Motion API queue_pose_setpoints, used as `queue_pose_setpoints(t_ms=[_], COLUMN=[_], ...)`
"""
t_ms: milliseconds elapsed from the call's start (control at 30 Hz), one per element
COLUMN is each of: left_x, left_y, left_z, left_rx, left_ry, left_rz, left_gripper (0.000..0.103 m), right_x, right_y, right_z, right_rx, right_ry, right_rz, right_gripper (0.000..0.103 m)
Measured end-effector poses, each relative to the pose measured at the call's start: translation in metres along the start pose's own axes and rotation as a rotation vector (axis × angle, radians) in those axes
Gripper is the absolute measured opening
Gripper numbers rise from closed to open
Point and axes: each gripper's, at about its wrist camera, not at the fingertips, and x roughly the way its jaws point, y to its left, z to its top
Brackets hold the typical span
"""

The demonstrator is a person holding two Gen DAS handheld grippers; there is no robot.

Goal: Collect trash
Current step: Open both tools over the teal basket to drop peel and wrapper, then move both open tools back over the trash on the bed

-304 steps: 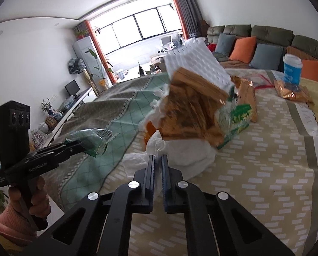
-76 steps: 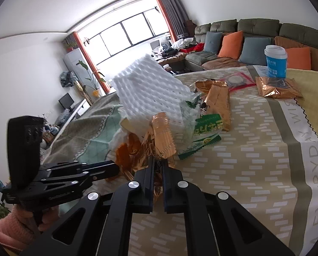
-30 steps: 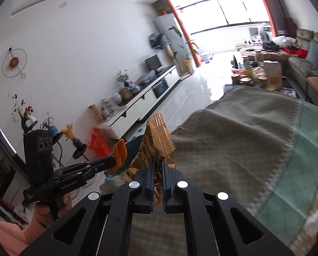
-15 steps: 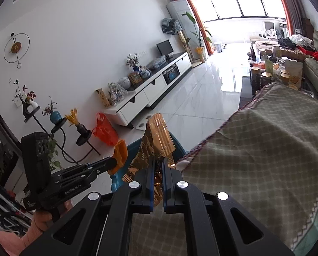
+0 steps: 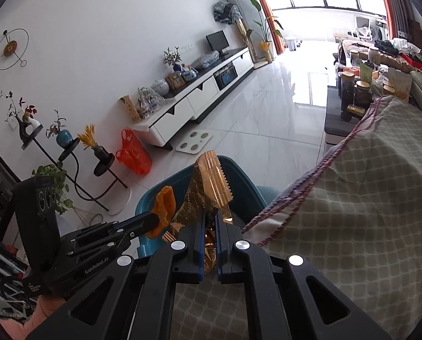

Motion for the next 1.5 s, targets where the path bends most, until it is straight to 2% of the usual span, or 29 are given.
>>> queue_pose_setpoints(t_ms=[233,300,367,467,500,667,767,833,933,1000,1067,1333,1400,1500], left_x=[0.01,0.013,0.015,0.018,0.019,0.019,0.007,-0.002,-0.016,-0.023,-0.028,-0.027,-0.023,-0.017], left_y=[0.005,0.009,0.011,0.013,0.015,0.01,-0.005,-0.014,-0.035,-0.053,-0.074,-0.147,-0.166,-0.194], left_z=[-0.002,-0.002,-0.003,-0.003,-0.004,-0.006,-0.007,-0.008,-0.008,-0.011,-0.015,-0.039,-0.047,-0.058], left_rx=[-0.02,-0.025,-0.031,-0.041,-0.045,-0.038,0.01,0.041,0.098,0.142,0.185,0.333,0.367,0.419], left_ry=[0.022,0.027,0.032,0.036,0.036,0.032,-0.005,-0.029,-0.068,-0.087,-0.095,-0.055,-0.036,-0.006], left_rz=[0.006,0.002,0.0,-0.011,-0.01,-0.016,-0.026,-0.038,-0.079,-0.119,-0.165,-0.336,-0.372,-0.418], left_gripper=[0.013,0.013,0.018,0.028,0.032,0.033,0.034,0.038,0.04,0.04,0.04,0.041,0.041,0.041], right_x=[0.019,0.022,0.023,0.021,0.019,0.001,-0.015,-0.03,-0.054,-0.071,-0.088,-0.166,-0.184,-0.211], right_y=[0.002,0.003,0.003,0.0,-0.002,-0.008,-0.01,-0.011,-0.011,-0.012,-0.014,-0.029,-0.037,-0.055], right_z=[0.003,0.003,0.002,0.001,0.0,-0.003,-0.007,-0.011,-0.016,-0.02,-0.025,-0.058,-0.07,-0.089], right_rx=[0.02,0.025,0.031,0.037,0.041,0.054,0.055,0.045,0.022,0.008,0.001,-0.003,0.014,0.057], right_ry=[0.042,0.046,0.049,0.047,0.043,0.013,-0.012,-0.04,-0.082,-0.113,-0.144,-0.267,-0.297,-0.334], right_rz=[0.011,0.01,0.013,0.016,0.017,0.029,0.038,0.038,0.032,0.019,0.007,-0.107,-0.146,-0.214], right_gripper=[0.008,0.013,0.017,0.017,0.017,0.023,0.023,0.028,0.033,0.04,0.04,0.047,0.053,0.058])
